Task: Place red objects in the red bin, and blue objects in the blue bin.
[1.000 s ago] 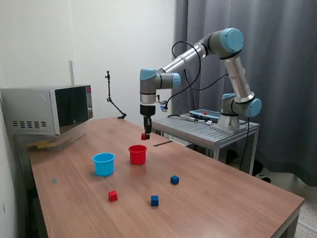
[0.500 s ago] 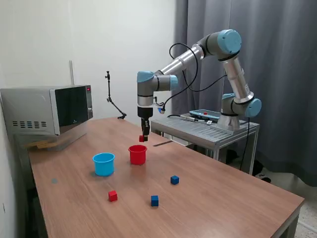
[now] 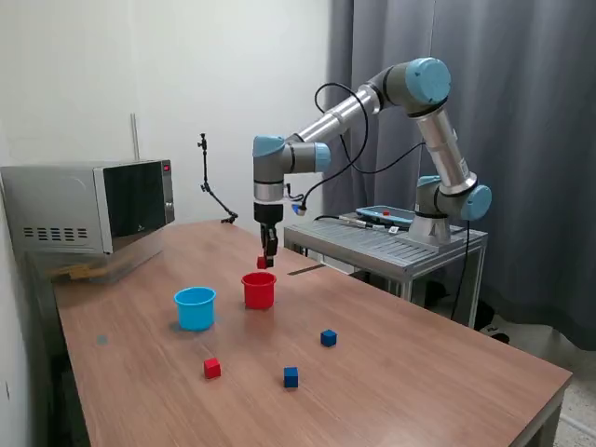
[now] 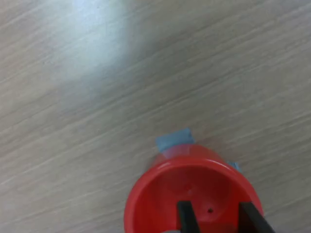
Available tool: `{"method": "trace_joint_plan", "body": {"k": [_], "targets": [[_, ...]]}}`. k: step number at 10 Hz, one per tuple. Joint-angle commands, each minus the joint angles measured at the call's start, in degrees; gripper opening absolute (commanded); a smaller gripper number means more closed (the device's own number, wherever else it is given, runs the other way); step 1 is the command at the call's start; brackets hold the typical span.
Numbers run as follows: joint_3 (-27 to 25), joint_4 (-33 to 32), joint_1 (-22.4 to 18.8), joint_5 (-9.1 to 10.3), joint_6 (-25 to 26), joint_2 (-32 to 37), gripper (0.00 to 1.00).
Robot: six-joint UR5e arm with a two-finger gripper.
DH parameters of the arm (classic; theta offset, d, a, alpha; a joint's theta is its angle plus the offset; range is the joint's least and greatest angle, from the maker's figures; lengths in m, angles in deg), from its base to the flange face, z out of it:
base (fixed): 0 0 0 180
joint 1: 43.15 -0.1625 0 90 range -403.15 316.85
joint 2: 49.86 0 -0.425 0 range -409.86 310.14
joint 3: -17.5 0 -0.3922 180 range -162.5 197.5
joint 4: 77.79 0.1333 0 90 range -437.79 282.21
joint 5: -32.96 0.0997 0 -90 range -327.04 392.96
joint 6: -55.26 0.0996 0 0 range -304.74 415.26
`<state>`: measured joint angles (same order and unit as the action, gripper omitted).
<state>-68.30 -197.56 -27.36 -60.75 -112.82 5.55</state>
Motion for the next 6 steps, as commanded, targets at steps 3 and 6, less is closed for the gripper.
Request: {"method": "trace_joint_plan", "body": {"k": [3,6], "targets": [[0.1,0.1,0.0,0.19,-0.1,-1.1,0.0],[0.1,0.0,-0.1,0.2,-0.1,-1.3,1.0]]}}
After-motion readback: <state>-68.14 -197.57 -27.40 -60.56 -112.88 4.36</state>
